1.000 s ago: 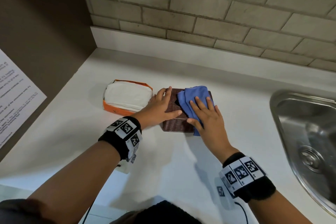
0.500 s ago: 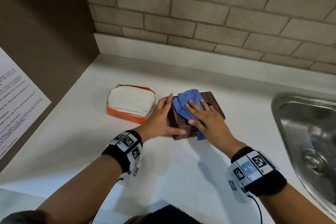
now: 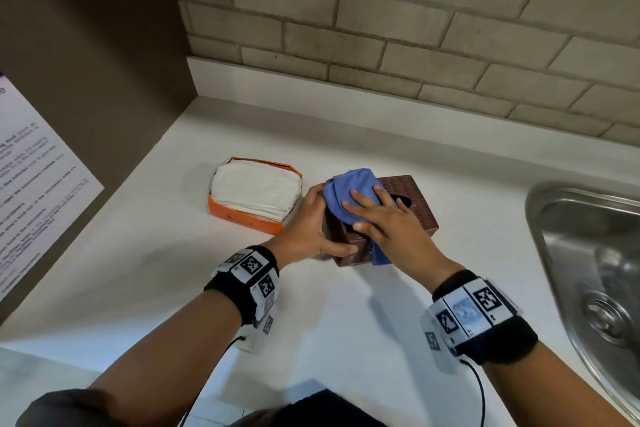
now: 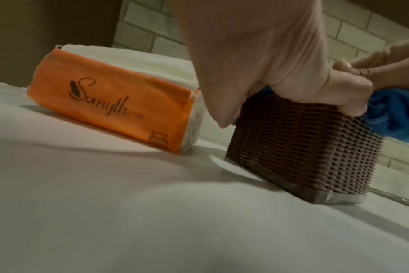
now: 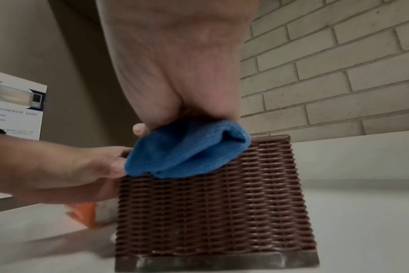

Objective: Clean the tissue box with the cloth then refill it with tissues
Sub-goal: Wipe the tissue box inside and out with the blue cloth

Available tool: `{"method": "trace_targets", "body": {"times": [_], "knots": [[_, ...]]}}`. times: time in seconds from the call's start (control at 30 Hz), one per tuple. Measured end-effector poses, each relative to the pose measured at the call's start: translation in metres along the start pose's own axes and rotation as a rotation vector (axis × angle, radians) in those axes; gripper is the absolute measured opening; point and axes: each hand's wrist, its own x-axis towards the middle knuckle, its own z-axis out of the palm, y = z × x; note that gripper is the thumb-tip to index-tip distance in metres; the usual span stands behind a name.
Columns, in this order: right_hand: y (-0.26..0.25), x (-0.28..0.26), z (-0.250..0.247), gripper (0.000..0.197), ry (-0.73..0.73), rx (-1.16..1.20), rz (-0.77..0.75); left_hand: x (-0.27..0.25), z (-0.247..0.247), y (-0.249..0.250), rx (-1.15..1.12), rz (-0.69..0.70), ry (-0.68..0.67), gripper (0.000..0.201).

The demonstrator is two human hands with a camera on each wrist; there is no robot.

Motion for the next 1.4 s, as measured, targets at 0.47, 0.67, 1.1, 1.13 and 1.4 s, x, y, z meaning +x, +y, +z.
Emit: {"method": "trace_targets", "body": {"times": [0.47,0.67,1.1,1.13,1.4], "knots": [[0.019,-0.025,0.0,0.072,0.0,-0.236,0.117,-0.009,0.024,0.015,0.207,0.111,0.015,0.123],[0.031,-0.034,-0.016,0.065,-0.049,-0.049,0.057,0.001,0.022,0.001,0.061,0.008,-0.009,0.133],[0.005,-0.053,-0.007,0.049,0.427,-0.107,0.011,0.001,0.019,0.021,-0.282,-0.112,0.04,0.082],[0.006,-0.056,-0.007,0.051,0.431,-0.132,0.006,-0.001,0.018,0.025,-0.315,-0.109,0.028,0.063],[0.004,-0.046,-0.007,0.056,0.549,-0.119,0.037,0.002,0.015,0.025,-0.482,-0.25,0.034,0.089]]}}
